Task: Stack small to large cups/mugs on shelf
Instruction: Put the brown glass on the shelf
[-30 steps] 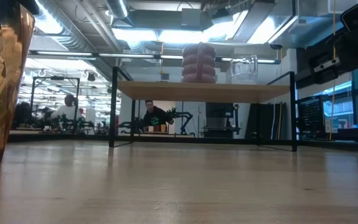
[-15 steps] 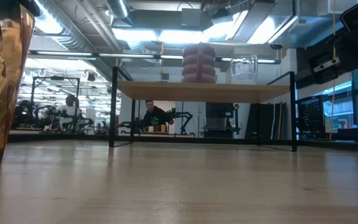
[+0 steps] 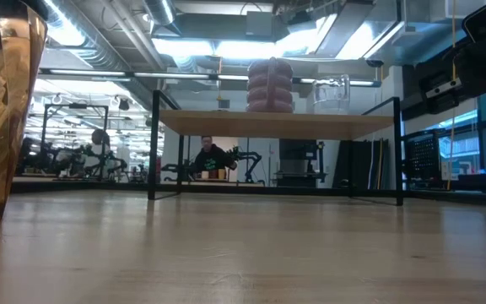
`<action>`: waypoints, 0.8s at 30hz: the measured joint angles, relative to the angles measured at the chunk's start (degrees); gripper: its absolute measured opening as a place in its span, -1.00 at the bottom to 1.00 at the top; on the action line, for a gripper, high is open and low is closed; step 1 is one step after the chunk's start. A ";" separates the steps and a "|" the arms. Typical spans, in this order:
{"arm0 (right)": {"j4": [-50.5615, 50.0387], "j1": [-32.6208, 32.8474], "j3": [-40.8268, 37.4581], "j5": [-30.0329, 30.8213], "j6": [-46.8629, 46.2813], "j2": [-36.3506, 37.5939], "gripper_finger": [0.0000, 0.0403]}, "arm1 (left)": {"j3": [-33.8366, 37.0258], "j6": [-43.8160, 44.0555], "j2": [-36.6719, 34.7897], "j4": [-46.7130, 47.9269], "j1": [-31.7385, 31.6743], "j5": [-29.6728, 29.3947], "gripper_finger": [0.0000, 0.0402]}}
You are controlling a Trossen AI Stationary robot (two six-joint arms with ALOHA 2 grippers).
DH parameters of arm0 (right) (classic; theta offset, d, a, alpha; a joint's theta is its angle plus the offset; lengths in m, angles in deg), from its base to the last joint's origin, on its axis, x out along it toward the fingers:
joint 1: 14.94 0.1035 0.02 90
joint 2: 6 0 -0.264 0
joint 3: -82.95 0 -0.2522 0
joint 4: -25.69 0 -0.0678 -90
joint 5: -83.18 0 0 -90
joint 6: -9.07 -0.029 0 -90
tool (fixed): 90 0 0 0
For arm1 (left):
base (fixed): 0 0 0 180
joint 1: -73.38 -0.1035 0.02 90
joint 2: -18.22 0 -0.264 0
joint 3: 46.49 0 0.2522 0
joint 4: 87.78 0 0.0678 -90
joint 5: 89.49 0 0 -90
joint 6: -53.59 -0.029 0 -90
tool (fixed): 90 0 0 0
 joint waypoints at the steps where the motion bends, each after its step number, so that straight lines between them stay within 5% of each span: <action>1: 0.00 0.00 -0.01 0.00 -0.03 0.00 -0.88 | 0.01 0.17 0.00 0.00 -0.22 -0.15 -0.36; 7: -0.01 0.00 -0.01 0.00 0.03 0.00 -0.88 | 0.01 -0.36 0.00 -0.69 -1.65 -1.34 -0.52; 15: 0.00 0.00 0.00 0.00 -0.04 0.00 -0.89 | 0.01 -1.49 0.00 -3.73 -4.53 -1.48 -0.96; 24: -0.02 0.00 -0.01 0.00 -0.04 0.00 -0.89 | -0.81 -6.95 -0.82 -2.59 -8.47 2.41 -0.98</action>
